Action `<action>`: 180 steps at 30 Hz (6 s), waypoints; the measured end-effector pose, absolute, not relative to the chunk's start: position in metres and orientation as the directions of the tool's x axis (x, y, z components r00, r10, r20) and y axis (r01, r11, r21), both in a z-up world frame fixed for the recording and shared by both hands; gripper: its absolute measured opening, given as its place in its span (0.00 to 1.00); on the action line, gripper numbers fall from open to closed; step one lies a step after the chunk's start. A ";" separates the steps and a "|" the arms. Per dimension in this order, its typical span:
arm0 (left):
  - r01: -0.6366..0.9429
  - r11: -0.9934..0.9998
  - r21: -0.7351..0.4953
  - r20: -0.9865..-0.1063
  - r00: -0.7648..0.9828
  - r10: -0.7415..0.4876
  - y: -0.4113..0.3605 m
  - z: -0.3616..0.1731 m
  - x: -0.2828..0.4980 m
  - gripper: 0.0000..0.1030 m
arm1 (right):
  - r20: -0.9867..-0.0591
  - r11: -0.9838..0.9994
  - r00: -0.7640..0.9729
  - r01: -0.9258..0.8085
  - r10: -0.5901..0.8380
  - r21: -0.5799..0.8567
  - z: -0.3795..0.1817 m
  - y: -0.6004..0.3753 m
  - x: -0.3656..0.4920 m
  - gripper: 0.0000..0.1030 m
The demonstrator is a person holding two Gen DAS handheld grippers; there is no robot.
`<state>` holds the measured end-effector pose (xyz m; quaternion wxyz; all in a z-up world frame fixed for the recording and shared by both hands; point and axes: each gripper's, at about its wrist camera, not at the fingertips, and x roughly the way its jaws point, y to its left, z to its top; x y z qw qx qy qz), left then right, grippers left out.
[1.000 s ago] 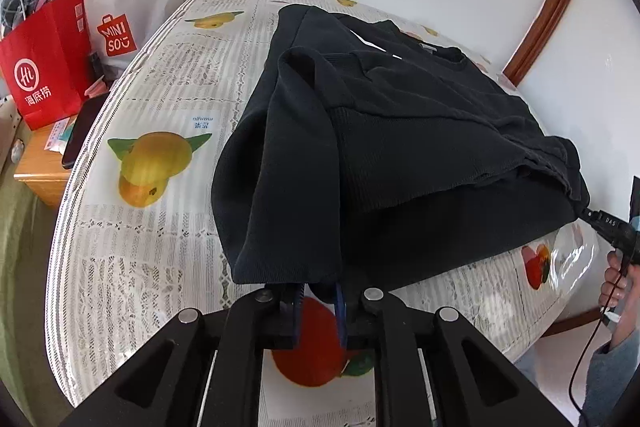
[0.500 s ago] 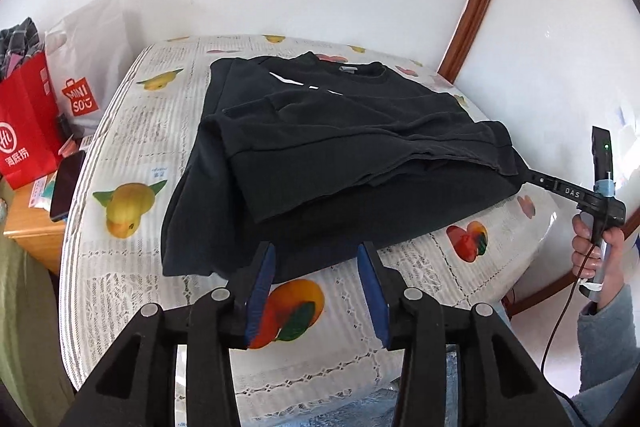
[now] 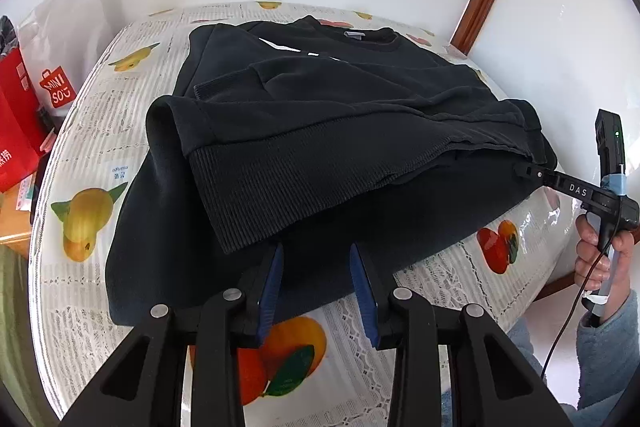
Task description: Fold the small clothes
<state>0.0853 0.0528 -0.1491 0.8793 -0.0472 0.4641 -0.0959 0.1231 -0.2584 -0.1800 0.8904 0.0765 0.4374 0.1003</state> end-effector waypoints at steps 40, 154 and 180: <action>0.049 0.992 -0.117 -0.733 0.670 -0.120 0.061 -0.120 0.244 0.32 | -0.763 0.979 0.635 0.052 0.120 0.198 -0.175 -0.286 0.287 0.31; -0.251 0.918 -0.309 -0.770 0.633 -0.086 0.254 -0.159 0.076 0.60 | -0.679 0.733 0.687 -0.598 0.261 -0.324 -0.206 0.121 0.099 0.18; 0.044 0.961 -0.274 -0.772 0.586 -0.247 0.103 -0.152 0.135 0.60 | -0.592 0.908 0.773 0.051 0.228 0.416 -0.187 -0.220 0.157 0.12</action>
